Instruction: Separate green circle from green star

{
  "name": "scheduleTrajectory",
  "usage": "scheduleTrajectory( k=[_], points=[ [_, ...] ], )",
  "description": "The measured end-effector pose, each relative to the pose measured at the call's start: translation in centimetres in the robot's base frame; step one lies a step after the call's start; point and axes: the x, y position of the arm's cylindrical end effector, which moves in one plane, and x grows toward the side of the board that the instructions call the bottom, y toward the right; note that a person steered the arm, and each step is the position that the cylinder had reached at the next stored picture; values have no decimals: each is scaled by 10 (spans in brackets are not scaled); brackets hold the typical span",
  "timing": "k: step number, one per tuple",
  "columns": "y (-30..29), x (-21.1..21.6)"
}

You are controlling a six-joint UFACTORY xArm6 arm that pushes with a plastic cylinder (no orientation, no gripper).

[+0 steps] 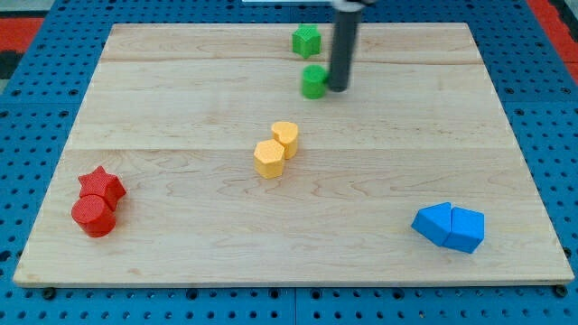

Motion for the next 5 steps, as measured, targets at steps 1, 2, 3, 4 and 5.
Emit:
scheduleTrajectory(
  k=[1, 2, 3, 4, 5],
  points=[
    [-87, 2],
    [-78, 8],
    [-40, -11],
    [-100, -24],
    [-154, -22]
  ],
)
